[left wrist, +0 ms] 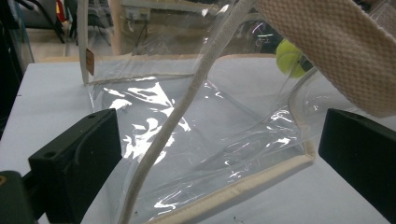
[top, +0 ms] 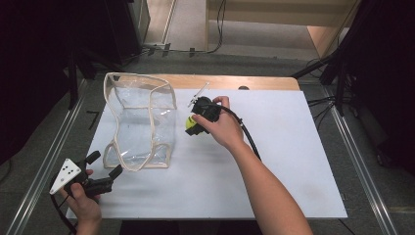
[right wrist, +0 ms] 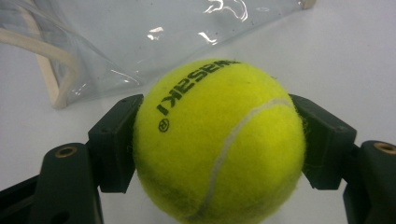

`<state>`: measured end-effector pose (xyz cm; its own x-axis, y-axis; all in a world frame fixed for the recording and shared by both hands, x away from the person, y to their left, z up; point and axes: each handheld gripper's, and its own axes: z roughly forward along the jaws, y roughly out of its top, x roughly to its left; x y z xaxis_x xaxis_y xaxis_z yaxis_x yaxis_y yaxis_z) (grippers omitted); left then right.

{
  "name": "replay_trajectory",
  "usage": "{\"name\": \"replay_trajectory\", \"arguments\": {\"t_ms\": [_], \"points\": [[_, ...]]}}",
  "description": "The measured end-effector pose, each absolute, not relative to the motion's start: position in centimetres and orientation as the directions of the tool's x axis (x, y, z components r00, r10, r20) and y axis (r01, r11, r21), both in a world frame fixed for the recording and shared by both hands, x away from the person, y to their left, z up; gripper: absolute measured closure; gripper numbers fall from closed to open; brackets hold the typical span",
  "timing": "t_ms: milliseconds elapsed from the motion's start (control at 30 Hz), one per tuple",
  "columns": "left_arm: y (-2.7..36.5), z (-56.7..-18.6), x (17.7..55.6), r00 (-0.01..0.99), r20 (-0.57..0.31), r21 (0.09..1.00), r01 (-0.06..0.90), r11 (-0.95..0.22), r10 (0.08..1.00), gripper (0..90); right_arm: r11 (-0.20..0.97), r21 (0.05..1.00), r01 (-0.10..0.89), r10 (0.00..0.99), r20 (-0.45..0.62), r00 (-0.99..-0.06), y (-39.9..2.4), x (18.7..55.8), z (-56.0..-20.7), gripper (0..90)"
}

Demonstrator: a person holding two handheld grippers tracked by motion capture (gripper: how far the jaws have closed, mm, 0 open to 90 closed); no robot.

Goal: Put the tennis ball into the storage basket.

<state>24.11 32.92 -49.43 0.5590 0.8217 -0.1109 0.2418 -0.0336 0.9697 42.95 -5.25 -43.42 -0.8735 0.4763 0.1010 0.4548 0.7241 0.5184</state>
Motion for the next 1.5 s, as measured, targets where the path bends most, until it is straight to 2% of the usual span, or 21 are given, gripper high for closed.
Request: {"name": "replay_trajectory", "arguments": {"t_ms": [333, 667, 1000, 1500], "points": [[32.9, -49.4, 24.1, 0.558, -0.113, 0.969, 0.243, -0.032, 0.822, 0.0, 0.738, 0.539, 0.406, 0.442, 0.068, -0.895, -4.3, 42.7, -41.4, 23.7], [32.9, -49.4, 24.1, 0.559, -0.112, 0.969, 0.244, -0.034, 0.822, 0.0, 0.729, 0.551, 0.406, 0.431, 0.091, -0.898, -3.9, 42.4, -39.9, 23.7], [32.9, -49.4, 24.1, 0.559, -0.112, 0.969, 0.245, -0.034, 0.822, 0.0, 0.736, 0.581, 0.347, 0.373, 0.078, -0.924, -3.2, 41.9, -38.4, 23.7], [32.8, -49.4, 24.2, 0.558, -0.112, 0.969, 0.246, -0.035, 0.822, 0.0, 0.732, 0.601, 0.321, 0.336, 0.090, -0.937, -2.7, 41.7, -35.8, 23.7]]}}
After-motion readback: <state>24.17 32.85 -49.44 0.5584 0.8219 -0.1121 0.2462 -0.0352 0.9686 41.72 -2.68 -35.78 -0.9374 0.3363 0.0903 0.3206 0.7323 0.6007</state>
